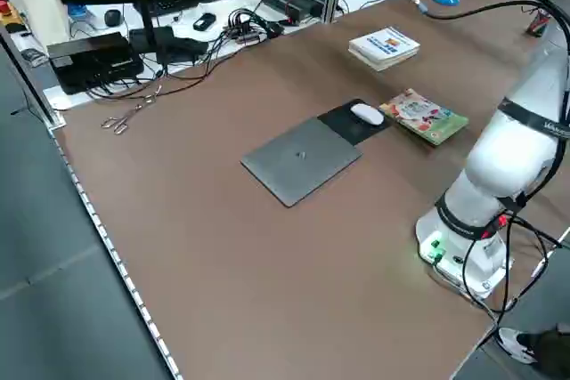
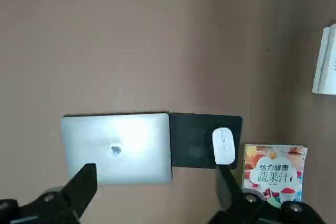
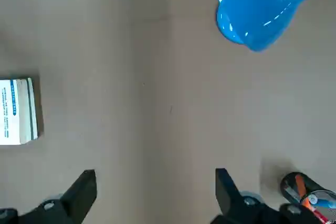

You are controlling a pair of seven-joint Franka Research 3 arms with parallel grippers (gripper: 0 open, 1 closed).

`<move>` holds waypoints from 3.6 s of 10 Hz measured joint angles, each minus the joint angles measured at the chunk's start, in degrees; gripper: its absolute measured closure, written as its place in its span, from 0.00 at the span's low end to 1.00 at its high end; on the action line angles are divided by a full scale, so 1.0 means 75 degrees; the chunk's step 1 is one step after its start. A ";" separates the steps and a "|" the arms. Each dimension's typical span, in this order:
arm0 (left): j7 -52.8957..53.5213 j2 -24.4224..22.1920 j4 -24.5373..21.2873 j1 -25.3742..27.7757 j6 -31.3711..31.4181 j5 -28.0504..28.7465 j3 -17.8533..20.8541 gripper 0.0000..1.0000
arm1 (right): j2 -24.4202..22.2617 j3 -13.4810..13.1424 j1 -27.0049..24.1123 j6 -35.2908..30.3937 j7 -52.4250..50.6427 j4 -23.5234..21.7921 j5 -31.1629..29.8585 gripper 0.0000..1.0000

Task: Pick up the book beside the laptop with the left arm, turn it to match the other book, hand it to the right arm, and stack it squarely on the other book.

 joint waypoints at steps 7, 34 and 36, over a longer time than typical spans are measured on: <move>-0.0021 -0.0068 -0.0059 0.0044 -0.1128 -0.0609 -0.0035 0.02 | -0.0082 0.0018 0.0047 0.0060 0.0000 0.0059 -0.0013 0.00; 0.8400 0.1202 -0.9391 0.0784 0.4746 -1.1478 -0.2450 0.06 | 0.1396 0.0013 0.1967 0.1892 0.0008 -0.0003 -0.0297 0.00; 0.8406 0.1291 -0.9274 0.0767 0.4746 -1.1760 -0.2724 0.08 | 0.1395 0.0027 0.2005 0.1892 0.0007 0.0000 -0.0297 0.00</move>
